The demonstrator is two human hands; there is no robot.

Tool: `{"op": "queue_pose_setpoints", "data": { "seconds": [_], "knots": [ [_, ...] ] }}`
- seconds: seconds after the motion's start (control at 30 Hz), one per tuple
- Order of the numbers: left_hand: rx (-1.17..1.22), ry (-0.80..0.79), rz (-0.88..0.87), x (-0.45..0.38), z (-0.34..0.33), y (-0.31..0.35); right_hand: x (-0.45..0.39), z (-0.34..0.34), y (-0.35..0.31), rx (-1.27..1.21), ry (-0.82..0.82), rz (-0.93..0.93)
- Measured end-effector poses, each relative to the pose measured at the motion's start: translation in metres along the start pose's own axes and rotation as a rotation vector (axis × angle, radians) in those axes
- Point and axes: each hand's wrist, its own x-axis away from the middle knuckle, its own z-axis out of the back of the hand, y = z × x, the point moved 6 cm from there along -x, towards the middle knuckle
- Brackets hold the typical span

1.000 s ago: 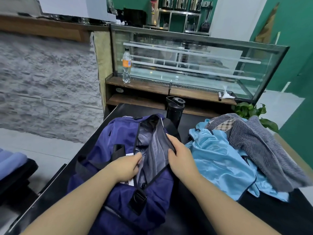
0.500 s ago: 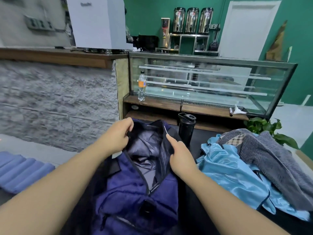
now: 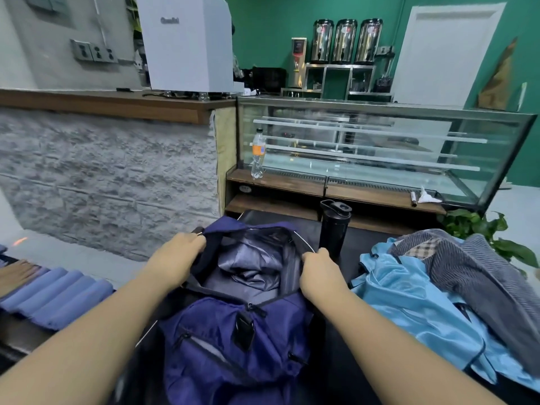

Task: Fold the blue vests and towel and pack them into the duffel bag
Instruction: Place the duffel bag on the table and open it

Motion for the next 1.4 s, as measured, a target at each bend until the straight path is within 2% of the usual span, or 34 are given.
{"op": "queue_pose_setpoints", "data": {
  "seconds": [0.1,0.2,0.3,0.4,0.5,0.7,0.8,0.97,1.03,1.13,1.17,1.2,1.3,1.4],
  "knots": [
    [-0.03,-0.005,0.062,0.003,-0.005,0.011,-0.001,-0.005,-0.006,-0.111,0.004,0.094],
    [-0.05,-0.094,0.172,0.004,-0.01,0.02,-0.003,-0.01,-0.007,-0.258,0.053,0.113],
    [-0.062,-0.162,0.192,0.005,-0.019,0.037,-0.004,-0.018,-0.011,-0.292,0.11,0.202],
    [-0.04,-0.217,0.139,0.01,-0.035,0.054,-0.002,-0.046,-0.018,-0.153,-0.076,0.291],
    [-0.135,-0.288,0.055,0.016,-0.05,0.061,-0.004,-0.075,-0.021,-0.116,-0.201,0.332],
    [-0.335,-0.437,-0.059,0.036,-0.069,0.036,-0.014,-0.118,-0.003,-0.021,-0.339,0.228],
    [-0.307,-0.479,-0.06,0.047,-0.08,0.011,-0.021,-0.133,0.011,-0.015,-0.361,0.15],
    [-0.086,-0.437,-0.101,0.059,-0.096,-0.004,-0.022,-0.148,0.028,-0.081,-0.377,0.116],
    [-0.04,-0.305,-0.164,0.06,-0.096,0.002,-0.021,-0.148,0.029,-0.122,-0.33,0.145],
    [-0.058,0.009,-0.291,0.064,-0.085,0.021,-0.013,-0.144,0.027,-0.254,-0.28,0.188],
    [0.01,0.003,-0.279,0.065,-0.078,0.031,-0.009,-0.142,0.027,-0.293,-0.271,0.202],
    [0.13,-0.048,-0.262,0.065,-0.076,0.043,-0.003,-0.14,0.027,-0.322,-0.271,0.213],
    [0.368,-0.443,-0.111,0.078,-0.087,0.078,0.015,-0.135,0.024,-0.38,-0.262,0.251],
    [0.378,-0.558,-0.111,0.092,-0.089,0.098,0.036,-0.13,0.018,-0.257,-0.263,0.374]
  ]
}}
